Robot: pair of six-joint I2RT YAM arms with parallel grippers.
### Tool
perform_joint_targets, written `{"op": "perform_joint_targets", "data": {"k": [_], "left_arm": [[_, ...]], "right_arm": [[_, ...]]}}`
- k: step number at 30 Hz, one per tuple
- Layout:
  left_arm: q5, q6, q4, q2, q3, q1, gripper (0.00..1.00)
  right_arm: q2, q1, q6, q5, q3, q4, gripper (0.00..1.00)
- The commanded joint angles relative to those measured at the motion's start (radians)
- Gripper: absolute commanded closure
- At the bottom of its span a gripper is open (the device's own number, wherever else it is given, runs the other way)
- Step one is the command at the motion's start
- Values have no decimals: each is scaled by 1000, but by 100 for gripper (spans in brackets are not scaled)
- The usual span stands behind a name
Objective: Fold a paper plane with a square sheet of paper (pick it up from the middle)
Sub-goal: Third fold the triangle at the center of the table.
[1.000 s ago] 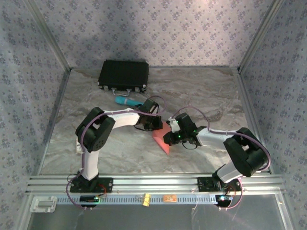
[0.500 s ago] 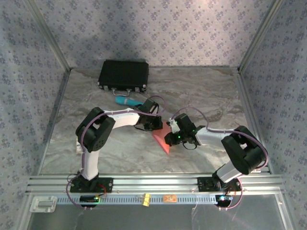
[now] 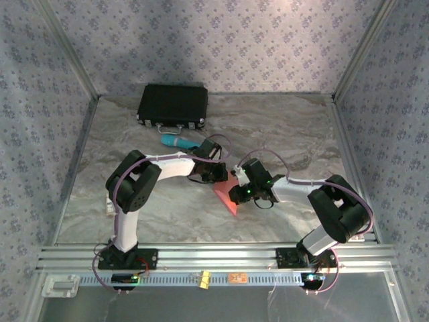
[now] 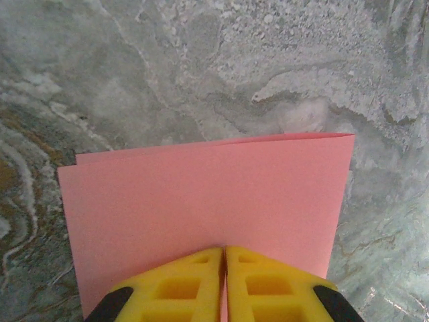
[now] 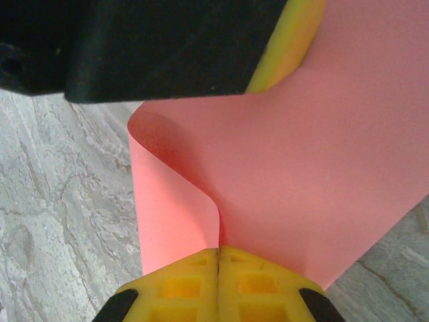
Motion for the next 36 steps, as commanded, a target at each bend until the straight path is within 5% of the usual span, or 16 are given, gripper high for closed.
{"op": "perform_joint_targets", "data": {"k": [1, 8, 36], "left_arm": [[-4, 26, -76, 37, -28, 1, 89], [-24, 18, -55, 29, -55, 1, 90], [-22, -2, -49, 62, -85, 4, 90]], "right_arm": [[13, 10, -13, 31, 22, -36, 100], [-7, 40, 5, 130, -9, -35, 100], [-23, 19, 6, 42, -2, -27, 100]]}}
